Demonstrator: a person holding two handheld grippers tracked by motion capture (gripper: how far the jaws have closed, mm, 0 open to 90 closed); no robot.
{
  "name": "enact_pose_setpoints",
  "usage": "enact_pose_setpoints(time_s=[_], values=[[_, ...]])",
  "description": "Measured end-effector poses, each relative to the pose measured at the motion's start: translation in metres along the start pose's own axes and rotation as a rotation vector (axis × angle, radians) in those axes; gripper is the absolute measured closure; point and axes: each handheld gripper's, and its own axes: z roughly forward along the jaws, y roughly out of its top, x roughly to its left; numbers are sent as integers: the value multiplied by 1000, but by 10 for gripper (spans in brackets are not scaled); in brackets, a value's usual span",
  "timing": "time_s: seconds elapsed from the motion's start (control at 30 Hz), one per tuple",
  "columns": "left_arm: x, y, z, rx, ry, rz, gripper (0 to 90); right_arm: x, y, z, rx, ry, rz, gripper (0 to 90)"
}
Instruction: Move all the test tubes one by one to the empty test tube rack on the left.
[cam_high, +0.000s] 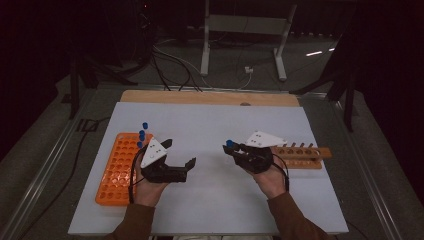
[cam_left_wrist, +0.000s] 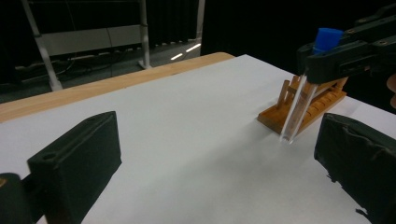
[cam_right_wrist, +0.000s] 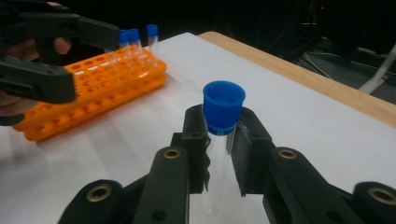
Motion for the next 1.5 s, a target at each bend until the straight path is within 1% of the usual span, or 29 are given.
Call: enact_pose_setpoints(time_s=[0.03, 0.1, 0.17, 0.2, 0.27, 0.3, 0.33, 0.37, 0.47, 0.5, 0.57, 0.67, 0.73, 0.83, 1.0, 1.17, 1.23, 1.37, 1.4, 1.43, 1.5], values=[[-1, 0, 0, 4, -18, 1, 51, 2, 1, 2, 3, 5, -2, 764], [-4, 1, 2, 22, -28, 23, 87, 6, 2, 6, 6, 18, -5, 764], [-7, 1, 4, 29, -43, 35, 136, 11, 4, 10, 7, 29, -8, 764], [-8, 0, 5, 32, -51, 37, 161, 13, 4, 12, 7, 35, -10, 764], [-11, 0, 7, 44, -59, 47, 178, 16, 6, 16, 6, 44, -12, 763], [-12, 0, 8, 47, -62, 49, 206, 18, 7, 17, 5, 48, -12, 763], [-13, -1, 10, 54, -65, 47, 254, 20, 8, 18, 4, 54, -13, 764], [-13, -1, 10, 58, -72, 44, 276, 22, 9, 19, 2, 59, -13, 763], [-14, -2, 12, 60, -80, 36, 332, 28, 12, 23, -4, 72, -15, 763], [-15, -2, 12, 57, -86, 34, 337, 30, 13, 24, -5, 76, -17, 763], [-17, -2, 14, 56, -76, 36, 364, 33, 14, 27, -6, 84, -21, 763], [-19, -3, 16, 56, -77, 38, 426, 38, 15, 31, -7, 98, -18, 763], [-20, -3, 16, 61, -79, 48, 477, 41, 16, 33, -11, 105, -13, 763], [-21, -4, 17, 56, -88, 54, 562, 44, 18, 35, -16, 123, -1, 763], [-23, -4, 17, 50, -109, 72, 694, 47, 20, 37, -18, 142, 4, 764], [-23, -5, 17, 43, -118, 76, 737, 49, 20, 39, -14, 149, 5, 763], [-23, -6, 17, 43, -120, 84, 769, 50, 20, 40, -15, 151, 3, 763], [-23, -6, 17, 46, -122, 93, 779, 49, 20, 40, -10, 155, 3, 760], [-23, -6, 17, 49, -116, 95, 780, 49, 20, 40, -11, 157, 4, 754], [-23, -7, 18, 53, -112, 95, 780, 48, 20, 39, -14, 163, 12, 719], [-21, -8, 18, 60, -105, 94, 781, 47, 20, 37, -20, 181, 19, 614]])
